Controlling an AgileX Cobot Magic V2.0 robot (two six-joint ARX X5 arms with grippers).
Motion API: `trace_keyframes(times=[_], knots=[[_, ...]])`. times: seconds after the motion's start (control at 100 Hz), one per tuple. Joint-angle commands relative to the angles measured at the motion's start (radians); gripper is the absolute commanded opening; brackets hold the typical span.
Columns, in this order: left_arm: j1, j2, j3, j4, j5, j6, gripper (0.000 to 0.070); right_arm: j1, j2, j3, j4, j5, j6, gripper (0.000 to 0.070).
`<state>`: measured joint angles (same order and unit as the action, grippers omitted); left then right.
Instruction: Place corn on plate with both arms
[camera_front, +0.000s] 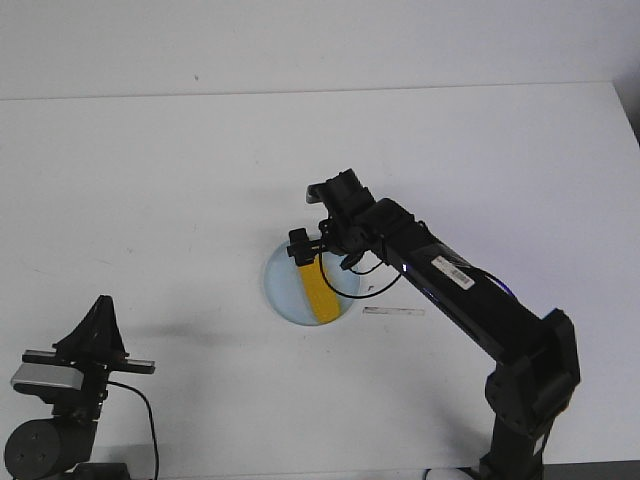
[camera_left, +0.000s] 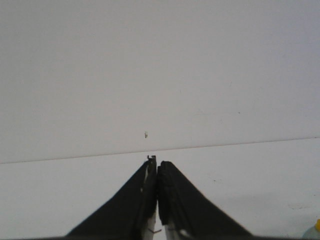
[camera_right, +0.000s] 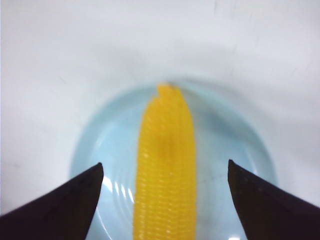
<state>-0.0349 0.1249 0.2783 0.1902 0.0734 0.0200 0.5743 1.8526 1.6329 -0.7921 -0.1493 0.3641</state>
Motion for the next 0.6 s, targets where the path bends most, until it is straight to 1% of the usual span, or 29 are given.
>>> trace_keyframes(times=[0.0, 0.05, 0.09, 0.14, 0.19, 0.24, 0.31, 0.38, 0.47, 0.55, 0.59], knots=[[0.002, -0.002, 0.008, 0.013, -0.003, 0.013, 0.0002, 0.003, -0.006, 0.017, 0.002, 0.047, -0.048, 0.0541], [0.002, -0.002, 0.008, 0.013, -0.003, 0.013, 0.0002, -0.003, -0.018, 0.016, -0.002, 0.083, -0.097, 0.0515], [0.002, -0.002, 0.008, 0.013, -0.003, 0.013, 0.0002, -0.007, -0.026, 0.014, -0.01, 0.115, -0.139, 0.048], [0.002, -0.002, 0.008, 0.013, -0.003, 0.013, 0.0002, -0.014, -0.035, 0.004, -0.016, 0.156, -0.181, 0.0412], [0.002, -0.002, 0.008, 0.013, -0.003, 0.013, 0.0002, -0.025, -0.048, -0.016, -0.015, 0.188, -0.208, 0.0329], [0.002, -0.002, 0.008, 0.013, -0.003, 0.013, 0.0002, -0.039, -0.069, -0.047, -0.008, 0.213, -0.223, 0.025], [0.002, -0.002, 0.008, 0.013, -0.003, 0.013, 0.0002, -0.062, -0.108, -0.106, 0.018, 0.237, -0.234, 0.017], [0.002, -0.002, 0.008, 0.013, -0.003, 0.013, 0.0002, -0.086, -0.153, -0.178, 0.061, 0.238, -0.244, 0.012], [0.002, -0.002, 0.008, 0.013, -0.003, 0.013, 0.0001, -0.117, -0.221, -0.281, 0.134, 0.237, -0.273, 0.0092], [0.002, -0.002, 0.008, 0.013, -0.003, 0.013, 0.0002, -0.145, -0.29, -0.381, 0.213, 0.234, -0.296, 0.0046], [0.002, -0.002, 0.008, 0.013, -0.003, 0.013, 0.0002, -0.16, -0.326, -0.432, 0.254, 0.226, -0.306, 0.0035]])
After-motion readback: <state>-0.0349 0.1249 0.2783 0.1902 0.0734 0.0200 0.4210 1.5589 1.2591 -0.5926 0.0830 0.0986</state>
